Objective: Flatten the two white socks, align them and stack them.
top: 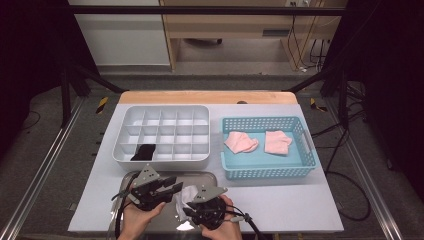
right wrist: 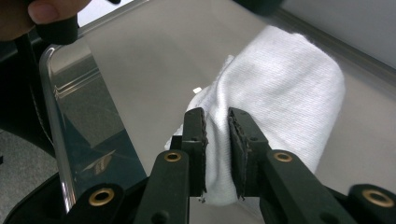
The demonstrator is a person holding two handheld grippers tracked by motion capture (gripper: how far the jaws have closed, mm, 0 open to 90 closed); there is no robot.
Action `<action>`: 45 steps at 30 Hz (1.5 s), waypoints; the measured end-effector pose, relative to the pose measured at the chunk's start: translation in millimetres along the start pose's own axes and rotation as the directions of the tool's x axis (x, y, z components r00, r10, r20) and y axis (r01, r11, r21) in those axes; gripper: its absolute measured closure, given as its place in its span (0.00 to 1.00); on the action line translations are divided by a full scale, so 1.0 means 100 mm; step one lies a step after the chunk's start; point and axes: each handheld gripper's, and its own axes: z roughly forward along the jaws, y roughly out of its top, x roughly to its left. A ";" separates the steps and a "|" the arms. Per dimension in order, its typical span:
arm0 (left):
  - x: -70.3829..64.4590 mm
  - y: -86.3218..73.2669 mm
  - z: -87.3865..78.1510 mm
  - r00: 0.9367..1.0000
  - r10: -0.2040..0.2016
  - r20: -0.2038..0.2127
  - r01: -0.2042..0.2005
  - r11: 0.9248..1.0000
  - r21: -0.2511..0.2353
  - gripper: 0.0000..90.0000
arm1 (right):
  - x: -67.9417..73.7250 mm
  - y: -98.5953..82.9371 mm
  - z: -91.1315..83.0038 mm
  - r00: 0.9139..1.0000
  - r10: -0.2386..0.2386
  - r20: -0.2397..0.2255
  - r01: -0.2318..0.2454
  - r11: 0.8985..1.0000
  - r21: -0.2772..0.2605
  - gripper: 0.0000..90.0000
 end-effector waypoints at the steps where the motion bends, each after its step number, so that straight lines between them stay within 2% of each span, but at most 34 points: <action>1: -0.01 0.00 0.02 1.000 0.008 -0.004 -0.008 1.000 0.009 0.64 | 0.00 0.00 0.01 1.000 -0.003 -0.003 0.003 1.000 -0.001 0.86; 3: -0.02 -0.01 0.05 1.000 0.015 -0.018 -0.014 1.000 0.022 0.61 | 0.00 0.01 0.01 1.000 -0.003 -0.007 0.003 1.000 0.003 0.85; 6: 0.03 -0.04 0.09 1.000 0.003 -0.015 -0.002 0.999 0.054 0.59 | 0.02 0.01 0.01 1.000 -0.003 -0.005 0.003 1.000 0.004 0.82; 9: 0.03 -0.09 0.10 0.999 0.017 -0.032 -0.014 0.997 0.074 0.58 | 0.03 0.01 0.00 1.000 -0.006 -0.008 0.006 1.000 0.005 0.80; 11: 0.03 -0.13 0.10 0.999 0.021 -0.027 -0.018 0.996 0.084 0.58 | 0.03 0.01 -0.02 1.000 -0.001 -0.016 0.001 1.000 0.006 0.78; 15: 0.03 -0.21 0.06 1.000 0.003 -0.020 -0.001 0.996 0.088 0.58 | 0.01 -0.02 -0.07 1.000 0.008 -0.024 -0.008 1.000 0.001 0.77; 20: -0.04 -0.31 0.02 0.999 0.022 -0.034 -0.019 0.996 0.090 0.58 | -0.06 -0.03 -0.23 0.998 0.058 -0.026 -0.059 0.998 -0.018 0.75; 24: -0.10 -0.37 -0.01 0.999 0.014 -0.042 -0.011 0.996 0.084 0.56 | -0.14 0.02 -0.41 0.996 0.090 -0.008 -0.091 0.992 -0.086 0.80; 26: -0.12 -0.39 -0.03 0.999 0.009 -0.053 -0.004 0.997 0.082 0.55 | -0.15 0.03 -0.45 0.995 0.098 0.010 -0.097 0.991 -0.089 0.86; 32: -0.17 -0.44 -0.06 0.998 -0.002 -0.060 0.007 0.996 0.087 0.52 | -0.08 -0.13 -0.30 0.995 0.095 -0.015 -0.095 0.995 -0.014 0.92; 34: -0.18 -0.47 -0.07 0.998 -0.012 -0.055 0.016 0.996 0.084 0.50 | -0.07 -0.21 -0.26 0.996 0.094 0.003 -0.094 0.996 -0.014 0.93; 36: -0.19 -0.48 -0.08 0.998 -0.020 -0.059 0.024 0.996 0.081 0.49 | -0.07 -0.24 -0.25 0.996 0.091 -0.004 -0.091 0.996 -0.026 0.93; 38: -0.19 -0.48 -0.08 0.998 -0.026 -0.063 0.031 0.996 0.082 0.48 | -0.07 -0.22 -0.30 0.995 0.099 -0.002 -0.099 0.994 -0.041 0.91; 40: -0.19 -0.49 -0.08 0.998 -0.026 -0.064 0.032 0.996 0.082 0.47 | -0.07 -0.20 -0.35 0.996 0.086 -0.005 -0.086 0.995 -0.059 0.91; 45: -0.19 -0.47 -0.08 0.998 -0.041 -0.054 0.045 0.996 0.079 0.41 | -0.07 -0.28 -0.27 0.996 0.086 -0.012 -0.086 0.996 -0.024 0.93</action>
